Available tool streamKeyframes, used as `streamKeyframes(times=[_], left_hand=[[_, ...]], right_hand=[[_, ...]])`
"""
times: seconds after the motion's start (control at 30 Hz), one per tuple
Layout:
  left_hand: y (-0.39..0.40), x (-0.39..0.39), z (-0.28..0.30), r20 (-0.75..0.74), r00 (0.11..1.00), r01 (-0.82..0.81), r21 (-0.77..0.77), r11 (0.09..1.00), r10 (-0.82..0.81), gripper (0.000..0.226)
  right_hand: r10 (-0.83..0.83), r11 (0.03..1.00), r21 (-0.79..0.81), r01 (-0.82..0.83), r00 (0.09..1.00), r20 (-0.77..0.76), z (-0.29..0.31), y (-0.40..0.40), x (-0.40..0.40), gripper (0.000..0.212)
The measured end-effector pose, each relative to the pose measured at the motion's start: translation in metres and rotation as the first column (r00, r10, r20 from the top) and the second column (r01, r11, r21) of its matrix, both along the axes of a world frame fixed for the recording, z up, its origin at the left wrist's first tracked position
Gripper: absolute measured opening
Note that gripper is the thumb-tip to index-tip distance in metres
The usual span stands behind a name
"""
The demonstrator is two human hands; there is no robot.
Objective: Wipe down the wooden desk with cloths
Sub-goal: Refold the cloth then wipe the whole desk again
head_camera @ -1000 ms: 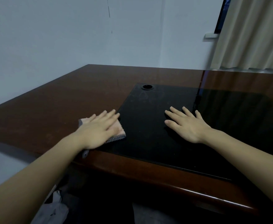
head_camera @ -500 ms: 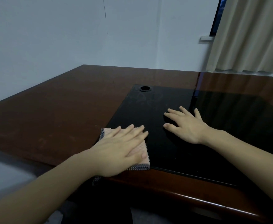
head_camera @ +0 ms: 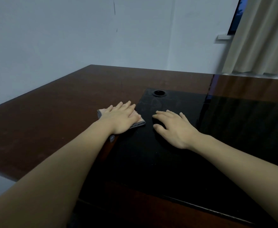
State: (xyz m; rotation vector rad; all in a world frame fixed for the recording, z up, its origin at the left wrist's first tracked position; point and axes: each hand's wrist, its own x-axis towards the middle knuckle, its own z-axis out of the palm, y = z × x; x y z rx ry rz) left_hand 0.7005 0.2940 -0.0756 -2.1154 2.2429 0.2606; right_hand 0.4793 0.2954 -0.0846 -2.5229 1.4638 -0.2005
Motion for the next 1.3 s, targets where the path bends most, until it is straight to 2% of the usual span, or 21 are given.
streamKeyframes(times=[0.1,0.2,0.37,0.5,0.6,0.83,0.93,1.17,1.3], left_hand=[[-0.007,-0.010,0.000,-0.012,1.000,-0.005,-0.017,1.000,0.005,0.066],[0.008,-0.014,0.002,-0.007,0.998,0.068,-0.008,0.998,-0.068,0.067],[0.079,-0.012,0.002,-0.013,0.970,0.244,0.024,0.970,-0.244,0.067],[0.122,0.004,0.004,-0.030,0.962,0.273,0.047,0.961,-0.271,0.067],[0.116,0.015,0.004,-0.052,0.970,0.238,0.050,0.970,-0.236,0.066],[0.040,0.008,0.006,-0.041,0.999,-0.028,0.029,0.999,0.030,0.066],[0.034,-0.008,0.007,-0.035,0.996,-0.084,0.033,0.996,0.086,0.067],[0.110,-0.009,0.003,-0.043,0.976,0.213,0.032,0.976,-0.212,0.066],[0.144,0.026,0.004,-0.049,0.976,0.215,0.067,0.974,-0.212,0.064]], right_hand=[[0.006,1.000,-0.007,-0.007,1.000,-0.006,-0.001,-0.001,-0.002,0.053],[0.013,1.000,-0.010,-0.013,1.000,-0.015,-0.001,-0.001,-0.003,0.053],[0.022,1.000,-0.003,-0.023,0.999,-0.024,-0.001,0.003,-0.003,0.055],[0.021,1.000,0.007,-0.020,0.999,-0.028,0.001,0.005,-0.003,0.055],[0.018,1.000,0.005,-0.018,0.999,-0.026,0.002,0.006,-0.003,0.055],[0.005,1.000,0.005,-0.005,1.000,-0.025,0.004,0.010,-0.003,0.054],[0.008,1.000,0.008,-0.008,0.999,-0.034,0.004,0.009,-0.003,0.054],[0.023,1.000,0.002,-0.023,0.999,-0.037,0.003,0.008,-0.002,0.054],[0.023,1.000,0.004,-0.023,0.999,-0.044,0.003,0.008,-0.003,0.054]])
